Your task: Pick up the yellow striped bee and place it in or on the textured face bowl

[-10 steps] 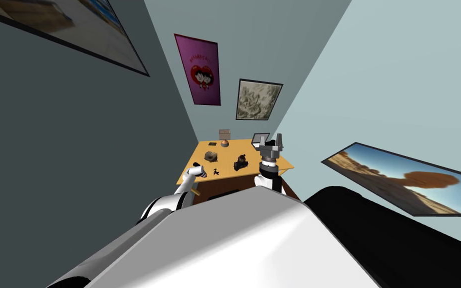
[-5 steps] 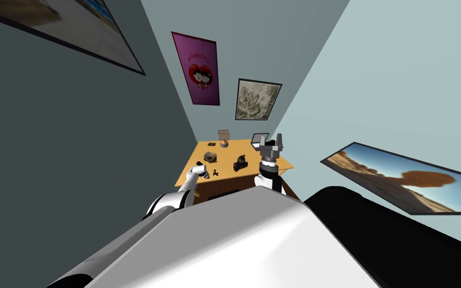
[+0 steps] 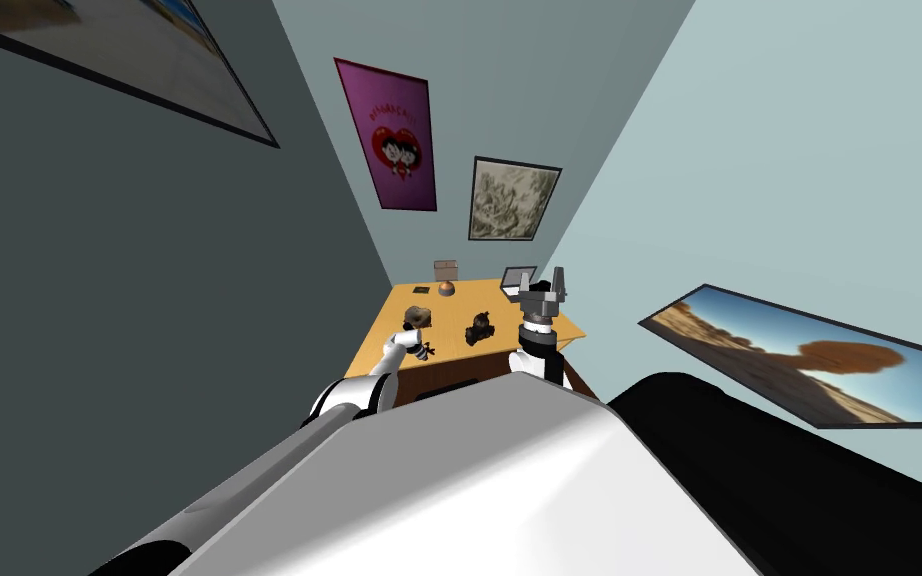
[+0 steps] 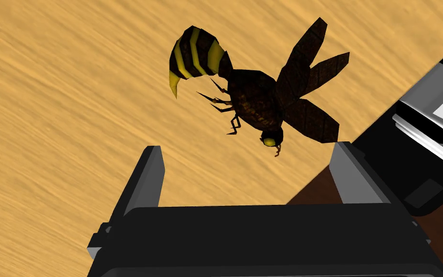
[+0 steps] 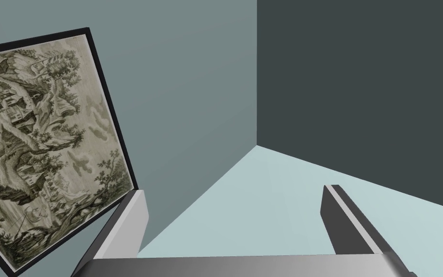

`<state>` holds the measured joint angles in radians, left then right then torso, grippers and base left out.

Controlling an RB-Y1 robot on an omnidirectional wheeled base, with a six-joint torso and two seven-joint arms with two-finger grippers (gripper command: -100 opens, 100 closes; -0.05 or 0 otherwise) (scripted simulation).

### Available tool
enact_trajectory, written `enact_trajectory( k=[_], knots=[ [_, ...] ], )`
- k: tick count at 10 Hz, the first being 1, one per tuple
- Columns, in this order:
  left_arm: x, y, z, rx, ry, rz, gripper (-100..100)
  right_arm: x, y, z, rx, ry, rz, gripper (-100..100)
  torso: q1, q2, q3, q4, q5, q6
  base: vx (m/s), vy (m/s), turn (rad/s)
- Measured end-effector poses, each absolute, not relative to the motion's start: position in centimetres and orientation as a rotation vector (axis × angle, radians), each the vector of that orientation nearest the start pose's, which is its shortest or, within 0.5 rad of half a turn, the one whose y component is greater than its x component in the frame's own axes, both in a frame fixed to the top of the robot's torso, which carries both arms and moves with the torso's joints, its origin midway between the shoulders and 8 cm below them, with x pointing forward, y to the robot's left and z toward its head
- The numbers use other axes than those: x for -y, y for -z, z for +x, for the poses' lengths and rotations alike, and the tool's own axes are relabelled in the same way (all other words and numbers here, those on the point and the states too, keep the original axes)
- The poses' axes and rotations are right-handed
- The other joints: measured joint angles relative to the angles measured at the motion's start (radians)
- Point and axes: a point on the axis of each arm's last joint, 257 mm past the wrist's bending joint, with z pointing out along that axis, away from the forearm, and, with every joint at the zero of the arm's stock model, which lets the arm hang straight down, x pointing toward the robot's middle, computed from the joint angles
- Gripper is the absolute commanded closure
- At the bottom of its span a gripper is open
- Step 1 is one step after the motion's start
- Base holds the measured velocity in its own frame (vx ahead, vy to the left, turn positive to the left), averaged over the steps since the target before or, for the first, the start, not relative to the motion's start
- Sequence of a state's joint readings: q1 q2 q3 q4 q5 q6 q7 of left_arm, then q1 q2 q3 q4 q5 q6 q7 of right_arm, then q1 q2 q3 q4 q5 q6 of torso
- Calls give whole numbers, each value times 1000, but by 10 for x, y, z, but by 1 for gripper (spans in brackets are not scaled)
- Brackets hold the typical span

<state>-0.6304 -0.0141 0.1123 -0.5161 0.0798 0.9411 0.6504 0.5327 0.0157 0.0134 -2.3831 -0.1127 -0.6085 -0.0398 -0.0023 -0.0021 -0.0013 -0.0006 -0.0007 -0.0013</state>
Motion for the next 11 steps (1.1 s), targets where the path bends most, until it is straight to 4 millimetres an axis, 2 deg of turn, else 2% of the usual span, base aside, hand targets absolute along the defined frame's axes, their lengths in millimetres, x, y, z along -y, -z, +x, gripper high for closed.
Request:
enact_trajectory(
  k=[1,2,3,7,8,11],
  knots=[
    [-143,526,430,-1503,285,-2759,-100,288,-77,297,-389,-1445,600,0,1,1,0,0,0,0,5,-2,1],
    [-143,526,429,-1504,282,-2760,0,288,-77,297,-389,-1445,600,0,2,2,1,0,0,0,0,0,0],
    [-143,526,429,-1504,283,-2760,-100,288,-77,297,-389,-1445,600,0,2,2,1,0,0,0,38,-17,8],
    [-149,548,411,-1510,279,-2759,-100,288,-77,297,-389,-1445,600,0,0,-2,-1,0,0,0,55,-27,9],
    [-149,549,411,-1511,283,-2758,100,288,-77,297,-389,-1445,600,0,1,0,0,0,0,0,0,0,0],
    [-148,549,410,-1511,280,-2761,100,288,-77,297,-389,-1445,600,0,2,-2,-1,-1,1,1,0,0,0]
  ],
)
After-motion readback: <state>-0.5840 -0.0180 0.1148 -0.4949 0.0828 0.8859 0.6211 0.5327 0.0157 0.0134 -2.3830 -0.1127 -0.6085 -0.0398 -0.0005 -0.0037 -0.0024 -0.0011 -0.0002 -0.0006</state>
